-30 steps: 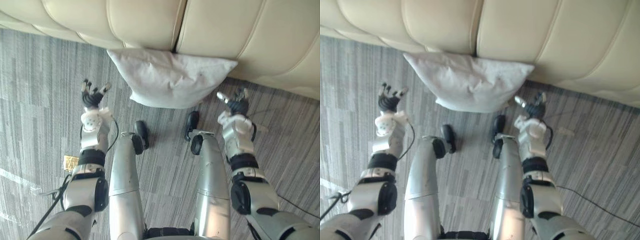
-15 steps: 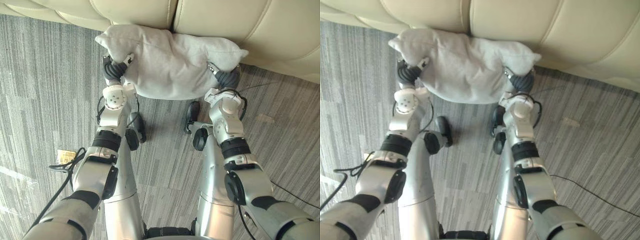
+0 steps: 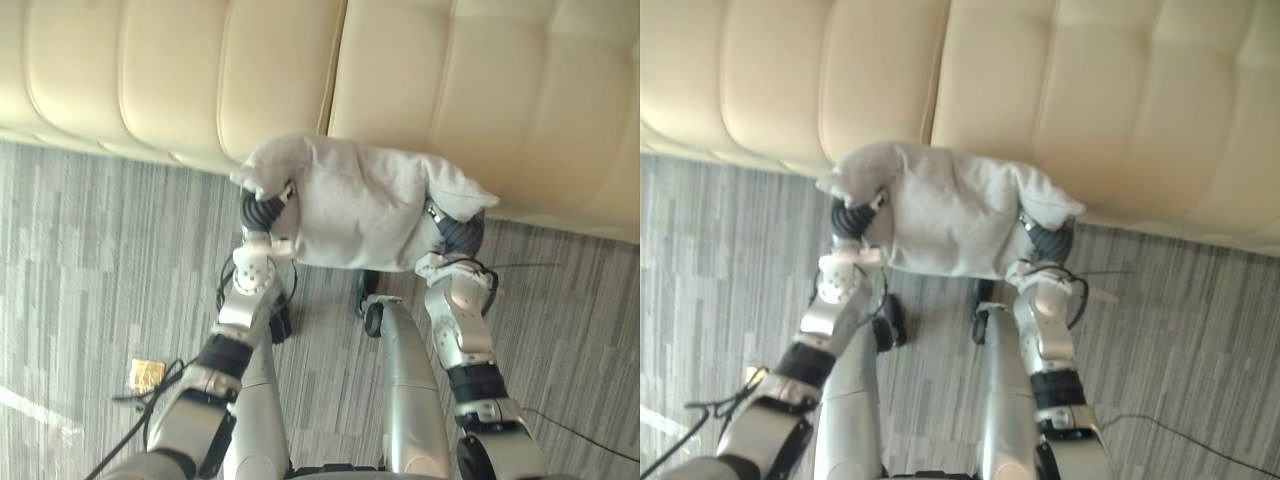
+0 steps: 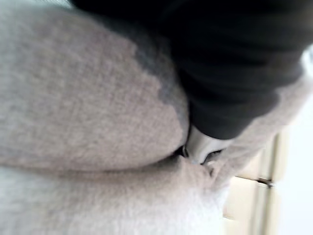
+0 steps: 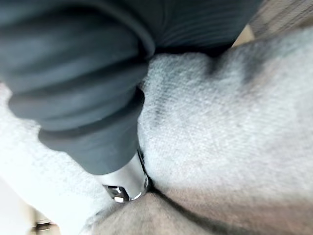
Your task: Pick up cushions and gather them together orderly.
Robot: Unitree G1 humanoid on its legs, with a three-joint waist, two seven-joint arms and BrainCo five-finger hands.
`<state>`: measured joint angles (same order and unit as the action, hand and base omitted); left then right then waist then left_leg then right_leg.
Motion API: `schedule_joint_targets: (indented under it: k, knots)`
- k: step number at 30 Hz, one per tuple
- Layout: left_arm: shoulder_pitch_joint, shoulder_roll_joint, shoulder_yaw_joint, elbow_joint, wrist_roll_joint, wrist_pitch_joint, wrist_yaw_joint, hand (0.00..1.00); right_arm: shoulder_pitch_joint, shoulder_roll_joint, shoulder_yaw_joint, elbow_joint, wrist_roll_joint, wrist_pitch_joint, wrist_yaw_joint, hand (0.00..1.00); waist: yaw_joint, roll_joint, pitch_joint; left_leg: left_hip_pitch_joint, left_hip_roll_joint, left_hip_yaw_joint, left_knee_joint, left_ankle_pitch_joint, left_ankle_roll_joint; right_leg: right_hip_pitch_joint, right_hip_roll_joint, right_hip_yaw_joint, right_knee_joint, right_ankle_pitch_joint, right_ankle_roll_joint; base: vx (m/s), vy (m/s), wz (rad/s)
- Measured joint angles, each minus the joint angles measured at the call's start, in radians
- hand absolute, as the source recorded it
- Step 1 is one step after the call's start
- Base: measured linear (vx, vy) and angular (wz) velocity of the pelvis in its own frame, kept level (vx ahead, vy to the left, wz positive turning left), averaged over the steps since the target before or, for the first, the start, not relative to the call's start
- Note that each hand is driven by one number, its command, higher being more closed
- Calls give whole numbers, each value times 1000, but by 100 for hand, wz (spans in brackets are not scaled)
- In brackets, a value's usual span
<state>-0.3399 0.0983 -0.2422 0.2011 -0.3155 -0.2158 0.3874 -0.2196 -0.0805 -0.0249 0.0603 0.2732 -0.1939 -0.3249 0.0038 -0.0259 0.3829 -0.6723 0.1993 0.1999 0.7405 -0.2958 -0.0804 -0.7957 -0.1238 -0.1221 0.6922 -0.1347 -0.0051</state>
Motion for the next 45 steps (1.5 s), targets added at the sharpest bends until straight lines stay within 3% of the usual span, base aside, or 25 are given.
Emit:
schedule_joint_targets:
  k: [5,9,15,18,19,20,23,24,26,29,30,31,32,33,35,37,38,39,40,41,43,45]
  knots:
    - [281,-5,-39,-152,-20,-21,-61,100,286,-8,46,-202,-68,-23,62,100,0,0,-91,302,-23,38,-187,16,-17,263,4,-7,-123,-12,18,187,-7,-9]
    - [403,0,-57,-211,-22,-35,-88,100,432,-5,73,-269,-99,-42,98,100,5,1,-177,404,-35,58,-258,17,-15,355,3,-6,-180,-30,17,88,28,-7]
    - [493,7,-77,-219,-40,-32,-110,100,539,-3,83,-270,-115,-42,131,100,9,8,-228,504,-30,68,-320,26,-19,453,15,-11,-234,-30,17,77,19,-1]
    - [521,7,-78,-220,-40,-19,-112,100,568,-2,90,-276,-117,-40,131,100,14,13,-228,470,4,2,-126,38,-7,533,38,-28,-255,-60,6,59,-12,8]
    - [522,7,-79,-220,-40,-16,-115,100,577,-2,90,-285,-117,-40,131,100,23,16,-227,423,18,-36,-3,71,5,551,47,-32,-252,-74,4,-8,-47,-6]
    - [523,8,-80,-220,-40,-15,-119,100,584,-2,90,-293,-117,-41,131,100,38,13,-231,364,26,-76,118,144,16,564,55,-28,-245,-86,1,7,-53,-12]
    - [524,10,-80,-223,-40,-15,-127,100,587,2,90,-315,-115,-41,129,100,49,18,-237,272,53,-77,224,283,20,611,68,-11,-327,-75,-22,76,-15,-11]
    - [525,11,-83,-225,-40,-14,-129,100,586,-2,90,-321,-115,-41,127,100,50,21,-241,265,50,-76,201,241,18,613,68,-4,-341,-72,-27,108,26,3]
    - [537,9,-90,-227,-39,-7,-136,100,574,-3,89,-325,-115,-41,117,100,50,17,-242,282,6,-79,-13,138,-4,613,68,29,-348,-53,-49,82,57,2]
    - [573,8,-91,-227,-38,-1,-136,100,519,-7,92,-276,-118,-40,112,100,72,27,-250,330,-52,-158,-309,137,-31,608,75,84,-347,-70,-21,115,161,-57]
    - [581,7,-91,-227,-38,1,-136,100,508,-12,93,-261,-118,-37,110,100,77,42,-259,339,-51,-168,-352,142,-22,606,84,100,-346,-76,-12,173,226,-89]
    - [592,11,-89,-226,-38,5,-136,100,492,-16,98,-229,-118,-29,111,100,79,40,-266,352,-55,-164,-362,189,-14,604,91,139,-343,-84,6,164,209,-83]
    - [596,15,-89,-226,-38,10,-136,100,491,-16,103,-216,-118,-24,111,100,82,30,-271,360,-59,-144,-355,187,-12,604,88,161,-350,-83,11,283,333,-92]
    - [605,27,-89,-226,-38,15,-136,100,502,-16,109,-196,-118,-17,111,100,84,4,-303,363,-78,-96,-352,160,14,608,62,197,-378,-71,39,256,276,-67]
    - [597,37,-90,-226,-38,17,-136,100,500,-17,109,-190,-119,-13,111,100,78,-15,-316,385,-99,-41,-352,139,40,588,30,215,-321,-59,82,270,240,-65]
    - [595,43,-89,-217,-38,26,-136,100,468,-11,108,-131,-149,-10,111,100,75,-18,-316,461,-121,30,-358,109,65,503,-8,206,-88,-51,173,242,195,-72]
    - [594,50,-88,-208,-38,28,-135,100,439,-10,108,-70,-156,-7,111,100,68,-17,-315,517,-131,57,-376,100,74,474,-36,170,6,-13,193,289,184,-54]
    - [592,52,-86,-203,-37,30,-135,100,419,-9,108,-18,-157,-1,111,100,61,-14,-313,572,-133,69,-411,99,76,464,-60,116,50,26,155,248,121,-43]
    - [588,55,-83,-203,-32,30,-135,100,409,-9,108,9,-157,3,111,100,61,-11,-314,595,-130,72,-434,99,77,464,-72,76,64,26,126,222,66,-29]
    - [573,60,-77,-203,-27,29,-133,100,390,-8,109,44,-157,9,111,100,60,-11,-315,615,-125,78,-455,99,76,461,-89,20,64,-12,93,180,6,-16]
    - [541,65,-71,-201,-26,29,-131,100,362,-9,109,74,-156,17,112,100,58,-16,-317,620,-118,76,-465,99,76,460,-88,-26,-49,-53,80,192,-91,-6]
    - [526,69,-69,-200,-25,29,-131,100,344,-11,109,78,-156,20,113,100,53,-21,-319,615,-121,64,-468,100,74,475,-65,-12,-211,-20,73,154,-164,12]
